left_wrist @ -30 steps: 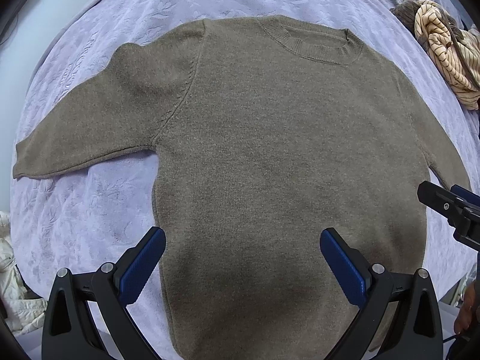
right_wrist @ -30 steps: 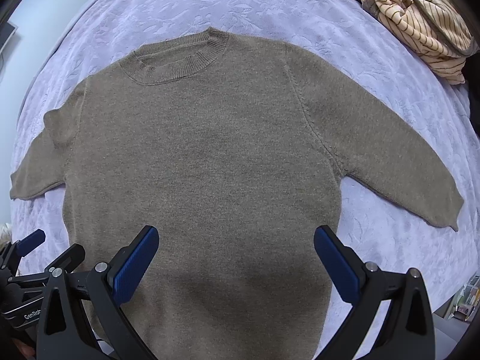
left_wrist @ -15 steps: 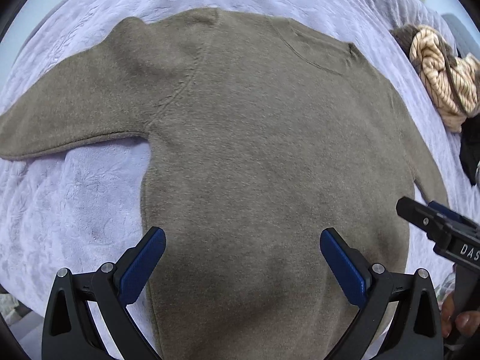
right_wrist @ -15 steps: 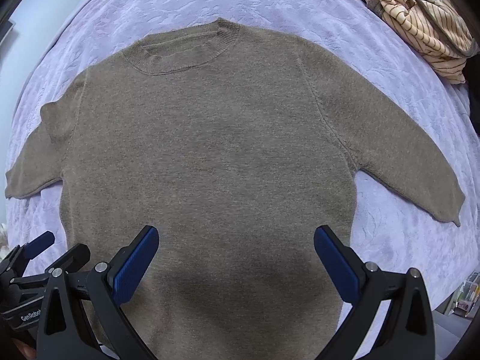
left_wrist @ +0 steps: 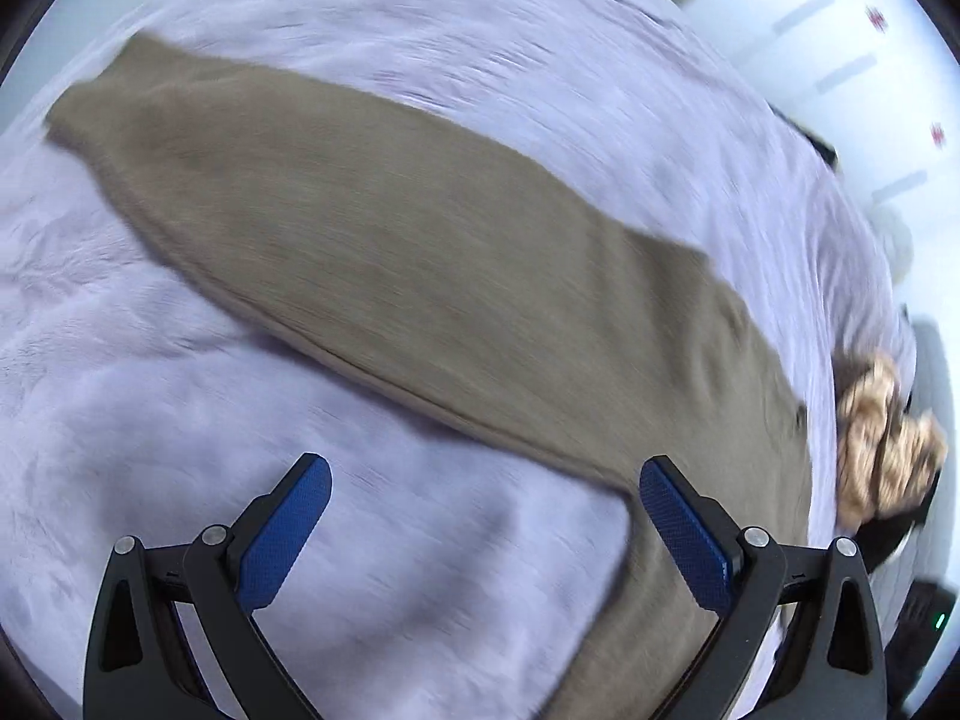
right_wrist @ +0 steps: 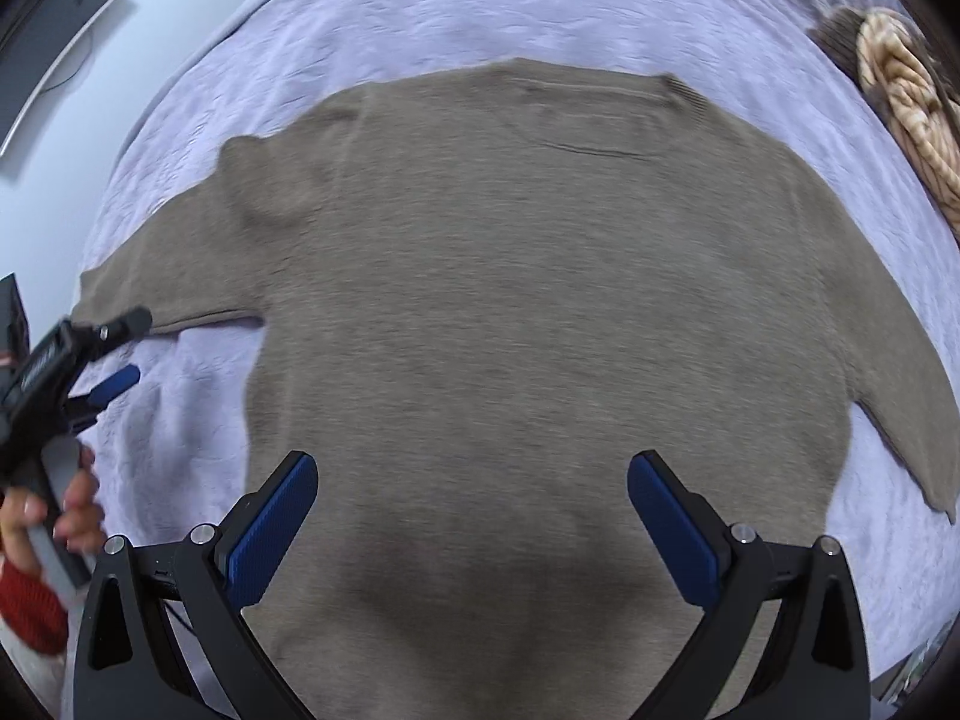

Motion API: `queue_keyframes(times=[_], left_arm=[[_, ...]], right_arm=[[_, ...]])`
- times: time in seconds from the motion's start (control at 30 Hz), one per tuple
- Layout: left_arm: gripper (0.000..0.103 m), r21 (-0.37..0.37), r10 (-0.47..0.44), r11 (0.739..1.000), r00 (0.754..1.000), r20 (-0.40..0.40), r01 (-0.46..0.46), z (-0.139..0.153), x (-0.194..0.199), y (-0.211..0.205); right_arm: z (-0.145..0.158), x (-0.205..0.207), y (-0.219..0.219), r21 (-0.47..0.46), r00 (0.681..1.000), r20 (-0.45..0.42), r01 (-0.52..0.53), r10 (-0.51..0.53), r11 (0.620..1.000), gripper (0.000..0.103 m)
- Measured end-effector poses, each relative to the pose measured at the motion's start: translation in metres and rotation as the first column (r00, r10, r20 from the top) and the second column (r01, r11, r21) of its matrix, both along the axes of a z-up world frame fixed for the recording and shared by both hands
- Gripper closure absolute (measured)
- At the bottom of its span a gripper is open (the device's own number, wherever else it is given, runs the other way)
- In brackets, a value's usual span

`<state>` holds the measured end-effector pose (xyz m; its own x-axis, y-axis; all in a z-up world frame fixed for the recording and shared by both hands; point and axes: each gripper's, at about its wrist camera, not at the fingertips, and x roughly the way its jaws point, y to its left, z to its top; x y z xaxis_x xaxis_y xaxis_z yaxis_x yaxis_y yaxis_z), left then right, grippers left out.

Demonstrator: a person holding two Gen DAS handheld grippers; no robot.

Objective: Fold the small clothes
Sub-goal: 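Grasp the sweater sleeve with the left tool and fold it across the body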

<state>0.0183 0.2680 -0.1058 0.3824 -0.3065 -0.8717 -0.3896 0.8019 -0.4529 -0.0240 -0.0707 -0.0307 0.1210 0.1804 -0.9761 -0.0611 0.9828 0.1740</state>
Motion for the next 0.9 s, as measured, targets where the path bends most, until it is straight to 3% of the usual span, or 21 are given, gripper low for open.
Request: queue_keyframes(times=[0.17, 0.27, 0.4, 0.47, 0.5, 0.57, 0.6, 0.63, 0.67, 0.77, 0.9], left_arm=[[0.0, -0.143, 0.1, 0.985, 0.995, 0.005, -0.098, -0.04, 0.01, 0.045], [0.0, -0.187, 0.161, 0.971, 0.985, 0.059, -0.147, -0.038, 0.014, 0.057], [0.0, -0.153, 0.183, 0.976, 0.961, 0.206, -0.153, -0.008, 0.015, 0.064], [0.0, -0.091, 0.192, 0.98, 0.956, 0.222, -0.175, -0.003, 0.018, 0.071], [0.009, -0.074, 0.205, 0.978, 0.958, 0.202, -0.194, -0.007, 0.021, 0.073], [0.053, -0.092, 0.232, 0.971, 0.961, 0.151, -0.22, -0.02, 0.025, 0.077], [0.063, -0.117, 0.243, 0.967, 0.96, 0.141, -0.228, -0.025, 0.029, 0.079], [0.081, -0.119, 0.256, 0.963, 0.957, 0.136, -0.241, -0.029, 0.03, 0.081], [0.092, -0.104, 0.259, 0.964, 0.956, 0.137, -0.246, -0.03, 0.029, 0.083], [0.092, -0.042, 0.232, 0.973, 0.956, 0.18, -0.229, -0.015, 0.028, 0.076], [0.092, 0.083, 0.071, 0.992, 0.953, 0.294, -0.099, 0.037, 0.035, 0.03]], right_arm=[[-0.009, -0.005, 0.038, 0.004, 0.998, -0.022, -0.066, 0.066, 0.998, 0.0], [-0.014, -0.007, 0.052, -0.005, 0.995, -0.037, -0.097, 0.097, 0.995, 0.0], [-0.014, -0.01, 0.066, -0.007, 0.992, -0.04, -0.122, 0.122, 0.992, 0.0], [-0.014, -0.009, 0.07, -0.008, 0.991, -0.036, -0.133, 0.132, 0.991, 0.0], [-0.014, -0.009, 0.072, -0.009, 0.99, -0.033, -0.137, 0.136, 0.991, 0.0], [-0.013, -0.008, 0.073, -0.009, 0.989, -0.032, -0.143, 0.142, 0.99, 0.0], [-0.013, -0.008, 0.074, -0.007, 0.989, -0.028, -0.144, 0.144, 0.99, 0.0], [-0.012, -0.007, 0.072, -0.006, 0.989, -0.027, -0.144, 0.144, 0.99, 0.0], [-0.012, -0.007, 0.072, -0.003, 0.99, -0.023, -0.142, 0.142, 0.99, 0.001], [-0.009, -0.008, 0.066, 0.02, 0.991, -0.01, -0.13, 0.13, 0.991, 0.002], [-0.007, -0.009, 0.046, 0.055, 0.995, 0.0, -0.096, 0.096, 0.994, 0.011]])
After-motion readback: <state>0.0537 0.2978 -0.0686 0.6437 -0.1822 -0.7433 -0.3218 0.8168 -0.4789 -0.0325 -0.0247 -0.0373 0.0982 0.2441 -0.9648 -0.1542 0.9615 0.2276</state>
